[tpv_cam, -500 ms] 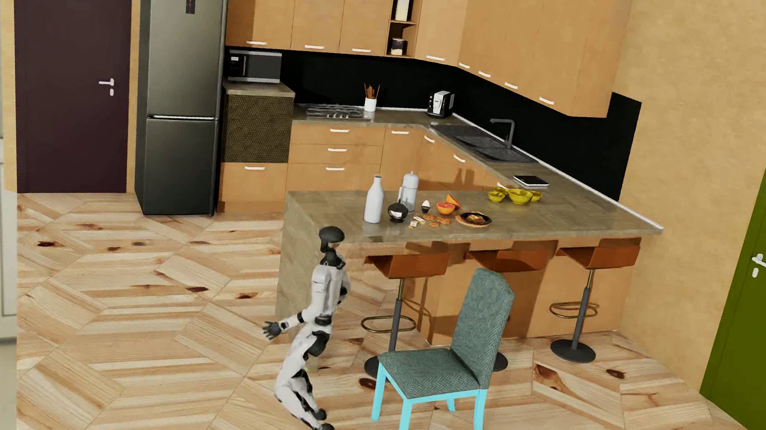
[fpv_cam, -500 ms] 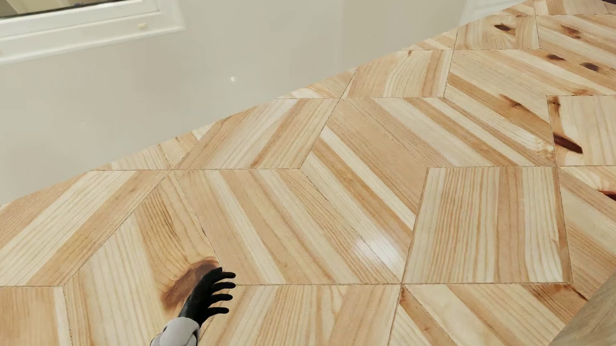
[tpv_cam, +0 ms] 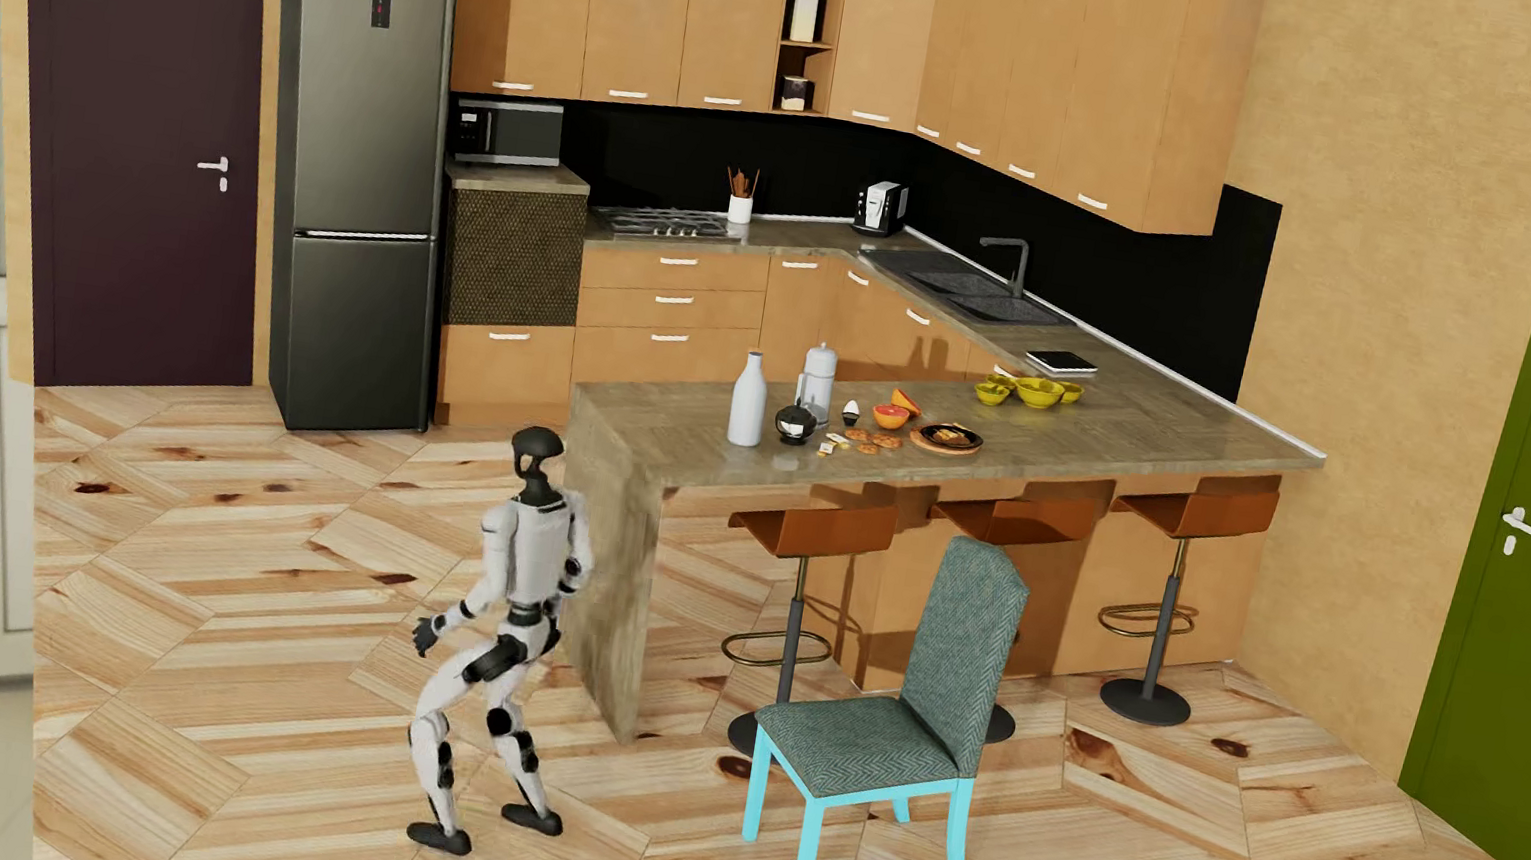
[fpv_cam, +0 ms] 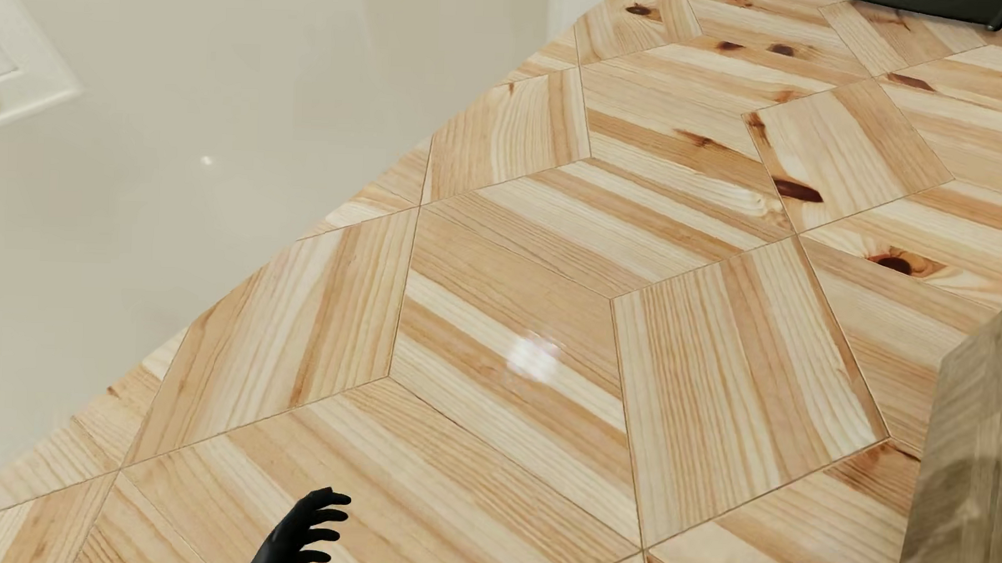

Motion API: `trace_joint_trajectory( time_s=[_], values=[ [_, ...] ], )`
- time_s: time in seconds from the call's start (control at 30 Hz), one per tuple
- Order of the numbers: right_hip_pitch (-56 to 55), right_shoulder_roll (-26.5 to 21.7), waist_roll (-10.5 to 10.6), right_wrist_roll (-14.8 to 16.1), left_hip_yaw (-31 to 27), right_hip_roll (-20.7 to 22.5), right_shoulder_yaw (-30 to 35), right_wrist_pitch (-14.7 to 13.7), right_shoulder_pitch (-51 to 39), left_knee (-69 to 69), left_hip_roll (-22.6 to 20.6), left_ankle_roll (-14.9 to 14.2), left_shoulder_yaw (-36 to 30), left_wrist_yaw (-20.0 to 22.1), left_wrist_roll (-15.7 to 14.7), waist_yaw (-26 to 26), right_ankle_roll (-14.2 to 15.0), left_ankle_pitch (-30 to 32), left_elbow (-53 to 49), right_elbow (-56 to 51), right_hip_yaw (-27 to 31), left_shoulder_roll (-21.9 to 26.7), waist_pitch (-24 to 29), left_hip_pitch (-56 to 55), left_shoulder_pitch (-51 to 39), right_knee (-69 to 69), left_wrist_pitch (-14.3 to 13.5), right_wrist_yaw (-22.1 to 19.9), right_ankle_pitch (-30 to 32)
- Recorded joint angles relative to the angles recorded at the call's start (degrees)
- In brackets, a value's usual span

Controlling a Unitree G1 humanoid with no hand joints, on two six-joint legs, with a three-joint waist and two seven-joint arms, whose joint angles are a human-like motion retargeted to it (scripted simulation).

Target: Avoid the counter

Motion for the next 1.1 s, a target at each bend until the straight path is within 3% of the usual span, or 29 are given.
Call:
trace_joint_trajectory(
  time_s=[0.03, 0.07, 0.1, 0.13, 0.17, 0.2, 0.23, 0.27, 0.3, 0.33, 0.4, 0.43, 0.47, 0.5, 0.57, 0.6, 0.63, 0.67, 0.7, 0.73, 0.8, 0.87, 0.9, 0.93, 0.97, 1.0, 1.07, 1.1],
  values=[
    [2.65, 0.18, 2.43, 0.72, 0.57, 0.88, 0.13, 0.54, -4.46, -6.04, 0.52, 0.2, 1.3, -1.89, 1.27, 0.39, 0.52, 1.59, 1.79, -1.59, 1.53, 1.14, -0.58, 0.19, 4.21, -0.25, 0.28, 0.14, -2.43],
    [3.42, 0.65, 2.72, 1.56, 1.47, 0.88, 1.04, 0.7, -8.91, -4.86, 0.64, 2.29, 1.71, -2.67, 1.4, 0.0, 0.44, 1.94, 2.2, -1.65, 3.28, 3.81, -0.47, 2.21, 6.53, 3.38, 1.16, 1.79, -2.81],
    [0.7, 0.7, 1.69, 2.64, 3.48, 0.06, 0.54, 0.23, -11.66, -4.88, 0.75, 4.58, 1.79, -1.57, 0.17, -0.38, -1.09, -0.89, 1.53, 0.16, 3.59, 5.62, 0.36, 5.39, 5.41, 12.63, 2.75, 4.85, 3.27],
    [-2.89, 1.04, -0.11, 3.69, 5.23, -1.29, -0.99, -0.77, -10.03, -7.1, 1.03, 3.71, 2.74, 1.47, -2.11, -1.43, -3.16, -2.48, 1.65, 0.42, 1.97, 5.78, 0.57, 9.09, 2.79, 18.7, 3.44, 8.19, 11.53],
    [-5.97, 0.18, -2.44, 4.44, 6.66, -2.54, -2.18, -1.61, -7.7, -10.04, 1.21, 3.24, 3.87, 5.06, -4.66, -3.79, -2.89, -3.53, 0.48, 0.81, 0.0, 5.73, 1.05, 13.4, -0.48, 21.29, 4.21, 11.19, 14.12],
    [-9.11, 0.2, -4.42, 3.95, 7.89, -3.31, -4.04, -1.78, -4.95, -10.69, 2.39, 2.09, 3.08, 8.69, -7.21, -6.35, -2.49, -4.3, -4.14, -1.27, -2.25, 4.66, 1.89, 16.79, -3.41, 19.23, 4.97, 12.56, 11.08],
    [-10.79, -1.12, -6.77, 1.88, 7.79, -4.67, -1.79, -2.4, -2.56, -2.56, 2.86, 0.45, 0.66, 11.35, -8.72, -7.56, -3.12, -0.67, -4.33, -0.51, -2.89, 1.65, 1.86, 15.32, -7.0, 8.88, 3.47, 11.77, 8.41],
    [-9.84, -2.01, -7.97, -0.34, 5.53, -4.53, 1.35, -3.33, -0.81, 8.19, 2.97, -0.96, -1.92, 12.65, -9.28, -6.76, -1.11, 7.05, -1.19, 4.83, -2.63, -1.56, 1.3, 10.22, -10.16, 3.94, 1.03, 9.85, 5.28],
    [-6.98, -2.39, -7.31, -1.53, 2.01, -2.66, 3.26, -2.8, -0.34, 13.26, 1.97, -1.91, -4.23, 12.5, -9.17, -4.66, -1.31, 9.18, -1.5, 7.55, -2.22, -2.69, 1.8, 5.32, -8.9, 3.46, -0.79, 7.65, 3.07],
    [-3.68, -1.98, -6.15, -1.34, 0.01, -0.97, 2.21, -1.14, -1.45, 13.23, -0.6, -2.38, -3.0, 10.86, -7.82, -2.23, -1.16, 5.77, -0.52, 5.56, -0.43, -1.36, 2.24, 1.21, -4.81, 1.81, -2.54, 5.72, 1.66],
    [1.88, -0.22, -2.39, 0.47, 1.36, 1.8, 2.23, 0.15, -3.93, 3.59, -1.86, -2.34, 0.99, 6.17, -4.23, 1.31, -1.46, 3.64, -1.79, 1.02, 1.54, 2.47, 2.74, -6.19, 2.08, 1.45, 0.22, 2.34, -0.43],
    [-0.9, 1.21, -0.84, 0.78, 2.65, 2.67, -0.38, 0.2, -5.39, -6.95, -1.39, -1.71, 2.12, 4.5, -3.48, 0.59, -0.69, 6.5, 2.07, -2.03, 1.87, 4.54, 2.91, -5.19, 2.63, 11.82, 0.27, 2.03, 4.01],
    [-5.72, 1.75, -2.02, 1.12, 4.66, 1.9, -0.38, -0.75, -5.52, -7.17, -1.17, 3.02, 2.2, 3.98, -3.87, -1.49, -1.02, 10.62, 4.65, -1.73, 1.96, 7.57, 2.37, -3.18, 1.99, 22.43, 0.75, 3.01, 11.55],
    [-10.24, 0.64, -3.7, 1.89, 7.07, 0.52, 0.7, -1.62, -6.25, -6.35, -0.78, 10.69, 2.55, 5.04, -5.19, -3.86, -1.34, 7.61, 4.51, 1.81, 0.16, 7.9, 2.02, -0.9, 0.1, 26.15, 1.66, 5.13, 15.53],
    [-13.22, -1.31, -6.43, 2.06, 10.56, -3.24, -2.49, -1.41, -2.91, -7.87, 0.4, 5.3, -0.01, 8.12, -8.14, -7.63, 2.31, 2.88, -1.34, -0.61, -2.71, 4.42, 1.21, 6.22, -3.32, 18.46, 2.33, 8.12, 7.0],
    [-13.01, -1.47, -7.75, 1.24, 12.1, -4.78, -2.8, -1.14, -1.4, -8.59, 0.66, 6.94, -1.48, 8.78, -8.84, -8.97, 4.03, 0.48, -3.5, 0.1, -2.35, 2.82, 0.12, 9.78, -4.86, 12.78, 2.2, 8.04, 2.83],
    [-12.0, -2.11, -7.93, 0.73, 12.5, -5.33, -2.31, -0.78, -0.26, -6.92, 1.6, 5.49, -2.82, 8.84, -8.62, -9.07, 1.71, -2.42, -3.24, 0.65, -1.91, 1.1, -0.93, 11.72, -6.59, 6.8, 1.63, 7.41, 4.01],
    [-9.35, -3.35, -7.4, 0.52, 10.13, -4.5, -0.4, -1.01, 0.49, -0.09, 2.46, 3.01, -3.88, 8.54, -7.82, -7.4, -0.68, -1.67, -3.4, 3.08, -2.06, -0.79, -0.75, 11.16, -7.42, 6.16, 1.51, 6.49, 4.45],
    [-7.43, -4.88, -6.12, 0.34, 5.39, -3.07, 2.98, -1.48, 0.11, 10.19, 1.5, 1.02, -3.26, 7.68, -6.51, -3.93, -0.79, 6.26, -2.11, 6.22, -1.08, -2.49, -1.02, 6.56, -6.16, 5.75, 0.87, 5.11, 2.58],
    [-4.75, -3.96, -3.88, 0.61, 1.35, -1.78, 0.72, -2.03, -0.13, 14.47, -0.49, -0.86, -2.68, 6.3, -5.33, 0.19, -0.7, 8.45, -1.24, 7.11, -0.5, -1.53, -1.43, 2.15, -3.69, 3.35, 1.28, 3.77, 1.66],
    [1.85, -1.62, -0.22, 0.56, -0.82, 0.0, -0.31, -2.38, -4.95, 10.53, -2.73, -4.05, 2.58, 3.74, -3.32, 5.02, -0.16, 2.59, -0.28, 4.32, 2.6, 1.72, -2.05, -2.78, 3.75, -3.01, 3.7, 1.33, 0.58],
    [7.57, 0.9, 3.15, -2.12, 0.88, 1.17, 1.2, -3.14, -9.75, 1.61, -1.82, -5.31, 4.62, 3.05, -2.33, 5.86, 0.85, 2.17, -1.79, 0.48, 5.14, 2.8, -0.42, -4.77, 7.28, -4.77, 7.76, 1.56, 0.78],
    [4.85, 2.0, 4.28, -3.28, 1.04, 2.2, 0.09, -3.24, -11.59, -10.1, -0.58, -5.5, 4.62, 3.39, -2.92, 4.95, -1.43, 2.01, 0.1, -1.41, 5.71, 3.21, 0.57, -2.37, 7.14, 4.19, 6.24, 2.69, 3.98],
    [-0.78, 1.42, 2.15, -3.19, 3.5, 1.0, 0.78, -3.54, -11.45, -10.84, 0.21, -2.69, 4.43, 4.48, -4.83, 1.38, -3.29, 10.01, 3.39, -1.8, 4.15, 6.1, 2.27, 0.25, 4.95, 17.11, 3.31, 4.86, 13.74],
    [-6.4, 0.0, -0.79, -2.51, 5.87, -1.05, 0.24, -4.15, -9.0, -10.14, 0.94, 3.62, 4.26, 6.14, -7.07, -1.16, -3.05, 7.12, 1.94, -0.36, 1.26, 7.8, 3.44, 2.82, 2.27, 22.95, 1.87, 7.53, 18.55],
    [-9.98, -1.98, -3.53, -1.94, 7.71, -3.54, -1.87, -4.13, -5.04, -10.0, 1.55, 8.61, 2.93, 7.98, -8.84, -3.89, -2.26, 4.38, 0.47, 0.33, -1.4, 6.86, 3.9, 5.8, -1.19, 21.05, 0.87, 10.05, 14.81],
    [-12.71, -3.02, -8.96, -2.19, 10.34, -6.81, -3.49, -1.62, 1.07, -9.94, 2.33, 2.33, -2.09, 9.65, -9.41, -8.62, -0.27, -0.84, -3.67, 0.34, -1.71, 1.78, 1.24, 11.21, -7.4, 7.6, 1.59, 9.61, 5.13],
    [-10.3, -2.44, -10.26, -2.01, 8.67, -5.74, -1.05, -0.34, 2.7, -2.9, 3.45, 2.69, -3.96, 9.06, -8.14, -8.77, 1.47, -1.7, -3.2, 2.7, -1.34, -0.23, 0.79, 10.99, -9.95, 4.17, 1.26, 7.42, 5.99]
  ],
)
